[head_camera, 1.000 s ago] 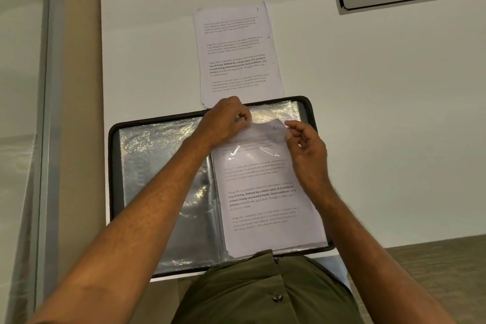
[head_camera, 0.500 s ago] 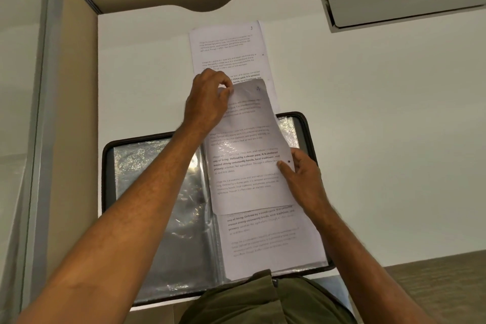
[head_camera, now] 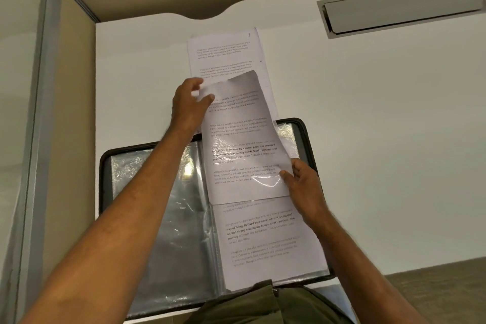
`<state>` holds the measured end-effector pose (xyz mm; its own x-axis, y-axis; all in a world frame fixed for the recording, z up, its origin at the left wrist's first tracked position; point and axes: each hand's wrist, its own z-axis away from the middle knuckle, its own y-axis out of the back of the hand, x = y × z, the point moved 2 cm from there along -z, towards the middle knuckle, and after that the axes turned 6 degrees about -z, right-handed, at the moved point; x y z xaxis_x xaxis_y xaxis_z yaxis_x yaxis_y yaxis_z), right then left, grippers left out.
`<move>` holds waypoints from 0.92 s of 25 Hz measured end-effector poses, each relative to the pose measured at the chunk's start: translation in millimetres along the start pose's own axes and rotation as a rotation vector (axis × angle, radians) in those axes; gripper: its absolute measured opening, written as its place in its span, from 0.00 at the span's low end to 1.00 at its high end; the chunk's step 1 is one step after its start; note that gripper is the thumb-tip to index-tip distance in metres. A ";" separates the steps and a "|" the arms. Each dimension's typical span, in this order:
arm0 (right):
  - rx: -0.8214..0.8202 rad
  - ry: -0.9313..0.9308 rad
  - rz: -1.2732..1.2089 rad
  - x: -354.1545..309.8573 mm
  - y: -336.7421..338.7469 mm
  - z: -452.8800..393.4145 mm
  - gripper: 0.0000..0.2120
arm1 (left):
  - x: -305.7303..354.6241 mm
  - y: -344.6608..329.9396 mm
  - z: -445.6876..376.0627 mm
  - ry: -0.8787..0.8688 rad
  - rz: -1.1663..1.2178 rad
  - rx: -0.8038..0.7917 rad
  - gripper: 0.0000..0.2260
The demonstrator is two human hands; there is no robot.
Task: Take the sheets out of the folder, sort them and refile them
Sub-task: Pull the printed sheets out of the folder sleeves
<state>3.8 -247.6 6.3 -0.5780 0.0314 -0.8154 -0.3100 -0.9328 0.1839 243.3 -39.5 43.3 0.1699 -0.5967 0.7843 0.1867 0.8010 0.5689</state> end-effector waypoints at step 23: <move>0.003 0.000 -0.086 -1.5 0.9 -1.5 0.09 | -21.3 12.1 -62.5 0.176 0.141 0.115 0.04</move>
<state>5.5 -249.0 6.9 -0.5494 0.1114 -0.8281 -0.3608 -0.9255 0.1149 302.5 -20.3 18.1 0.3540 -0.4697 0.8088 0.0395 0.8715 0.4888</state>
